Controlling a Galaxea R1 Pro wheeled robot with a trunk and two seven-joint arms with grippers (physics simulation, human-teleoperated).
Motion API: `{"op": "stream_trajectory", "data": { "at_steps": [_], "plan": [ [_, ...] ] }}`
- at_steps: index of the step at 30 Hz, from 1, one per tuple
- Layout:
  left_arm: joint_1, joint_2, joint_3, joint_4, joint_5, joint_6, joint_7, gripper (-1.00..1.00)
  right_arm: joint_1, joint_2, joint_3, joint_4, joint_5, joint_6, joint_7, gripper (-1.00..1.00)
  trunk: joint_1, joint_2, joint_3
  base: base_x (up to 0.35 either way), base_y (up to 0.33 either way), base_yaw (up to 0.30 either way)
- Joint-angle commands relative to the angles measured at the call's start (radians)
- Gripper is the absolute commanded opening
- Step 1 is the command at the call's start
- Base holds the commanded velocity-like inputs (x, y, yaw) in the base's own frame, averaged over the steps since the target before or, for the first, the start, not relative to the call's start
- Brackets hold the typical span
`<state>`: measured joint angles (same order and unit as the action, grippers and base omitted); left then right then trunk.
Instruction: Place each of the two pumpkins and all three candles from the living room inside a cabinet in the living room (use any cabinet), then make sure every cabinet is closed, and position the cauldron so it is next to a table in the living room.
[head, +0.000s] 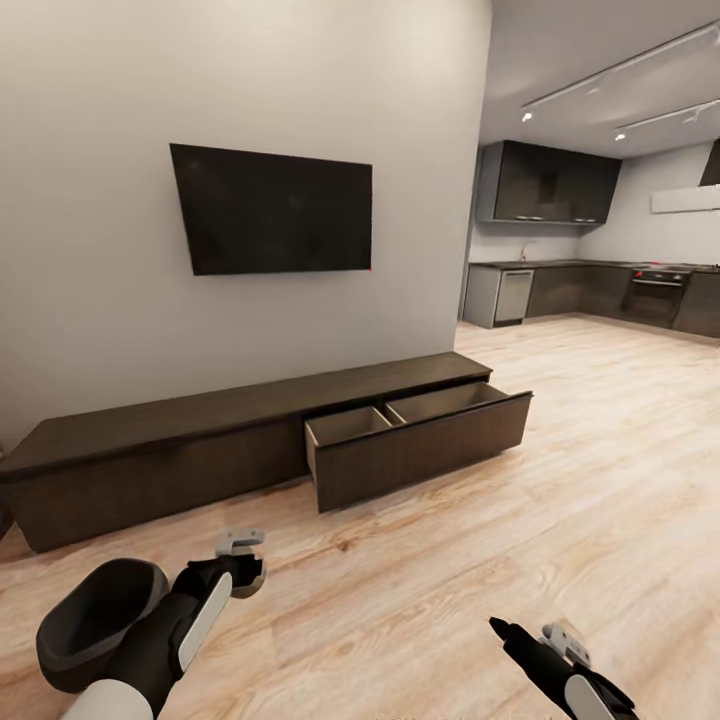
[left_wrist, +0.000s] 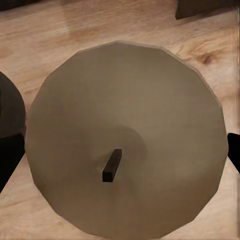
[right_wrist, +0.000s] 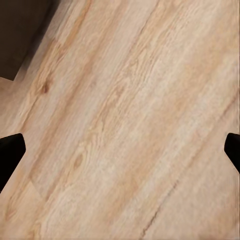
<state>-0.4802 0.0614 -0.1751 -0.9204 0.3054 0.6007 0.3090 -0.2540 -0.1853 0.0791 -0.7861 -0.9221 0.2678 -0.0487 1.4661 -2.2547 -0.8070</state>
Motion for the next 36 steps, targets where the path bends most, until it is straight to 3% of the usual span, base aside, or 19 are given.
{"op": "stream_trajectory", "data": {
  "at_steps": [1,8,36],
  "plan": [
    [0.0,0.001,-0.004,-0.003,0.007,0.003,0.009,-1.0,-0.001,-0.001,0.004,-0.001,-0.008,0.001,-0.005,1.0,0.0,-0.001,-0.002,0.046,0.0,-0.204],
    [0.0,0.003,-0.005,-0.003,0.005,0.002,0.009,-1.0,-0.001,-0.004,0.002,0.001,-0.008,0.001,-0.005,1.0,0.0,-0.001,-0.01,0.148,-0.074,-0.208],
    [0.0,0.004,-0.007,-0.003,0.003,0.003,0.01,-1.0,-0.001,0.004,0.001,0.027,-0.009,-0.001,-0.007,1.0,0.0,-0.001,-0.043,0.233,-0.209,-0.213]
  ]
}}
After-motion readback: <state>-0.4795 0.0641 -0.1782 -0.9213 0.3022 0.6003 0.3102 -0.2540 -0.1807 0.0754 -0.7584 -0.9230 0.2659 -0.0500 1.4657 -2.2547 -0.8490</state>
